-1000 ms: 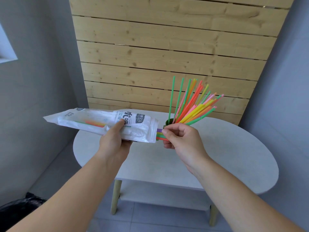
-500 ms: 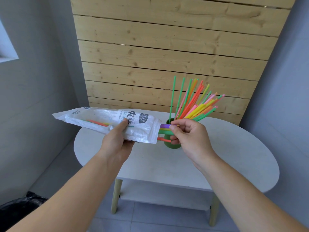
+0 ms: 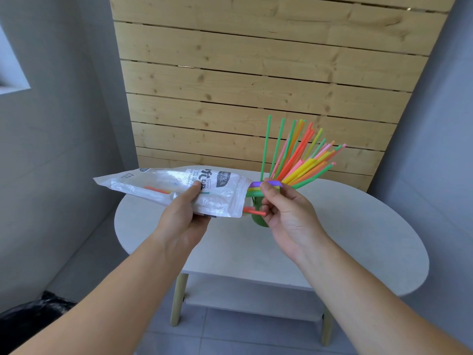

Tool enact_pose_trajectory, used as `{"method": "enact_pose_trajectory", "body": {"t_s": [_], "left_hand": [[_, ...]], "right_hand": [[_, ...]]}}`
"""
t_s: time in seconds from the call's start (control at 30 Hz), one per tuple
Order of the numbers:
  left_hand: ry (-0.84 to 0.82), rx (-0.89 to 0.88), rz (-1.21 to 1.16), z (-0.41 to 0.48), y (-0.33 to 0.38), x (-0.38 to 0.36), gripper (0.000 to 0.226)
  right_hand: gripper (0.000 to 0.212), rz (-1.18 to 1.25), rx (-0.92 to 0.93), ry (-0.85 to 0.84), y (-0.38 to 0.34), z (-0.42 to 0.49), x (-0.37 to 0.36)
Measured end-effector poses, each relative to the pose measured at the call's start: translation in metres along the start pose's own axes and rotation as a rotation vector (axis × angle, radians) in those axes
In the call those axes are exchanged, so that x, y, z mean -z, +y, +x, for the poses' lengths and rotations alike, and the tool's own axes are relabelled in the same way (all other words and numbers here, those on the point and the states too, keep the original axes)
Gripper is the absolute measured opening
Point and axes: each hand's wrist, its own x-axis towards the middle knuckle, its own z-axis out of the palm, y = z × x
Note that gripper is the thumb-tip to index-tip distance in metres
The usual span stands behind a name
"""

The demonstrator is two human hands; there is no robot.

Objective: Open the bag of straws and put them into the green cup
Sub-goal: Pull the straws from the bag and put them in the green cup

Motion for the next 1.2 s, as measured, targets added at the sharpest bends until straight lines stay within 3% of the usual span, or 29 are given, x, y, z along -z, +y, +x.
{"method": "enact_pose_trajectory", "body": {"t_s": [0.13,0.23,0.37,0.6,0.97,1.2], "left_hand": [[-0.011,0.007,-0.002,-0.0002,-0.0008,-0.0002,0.009],[-0.024,0.012,0.004,-0.0007,-0.0028,-0.0005,0.009],[-0.028,0.013,-0.017,-0.0012,-0.0040,-0.0022,0.012],[-0.018,0.017,-0.028,-0.0016,-0.0038,-0.0035,0.018],[-0.003,0.035,-0.049,-0.0062,-0.0069,-0.0051,0.016],[0.010,0.044,-0.082,-0.0071,-0.0052,-0.0079,0.018]], "right_hand": [[0.006,-0.105,0.071,0.004,0.0003,0.0005,0.0031],[0.015,-0.113,0.094,0.031,0.0022,0.0014,0.0044],[0.028,-0.042,0.129,0.078,0.0017,0.0027,0.0025],[0.032,0.149,0.056,0.038,-0.0011,0.0018,-0.0011],[0.010,-0.034,0.097,0.032,0.0008,0.0007,-0.0014],[0.022,-0.191,0.261,0.126,0.0017,-0.0028,-0.0044]]}}
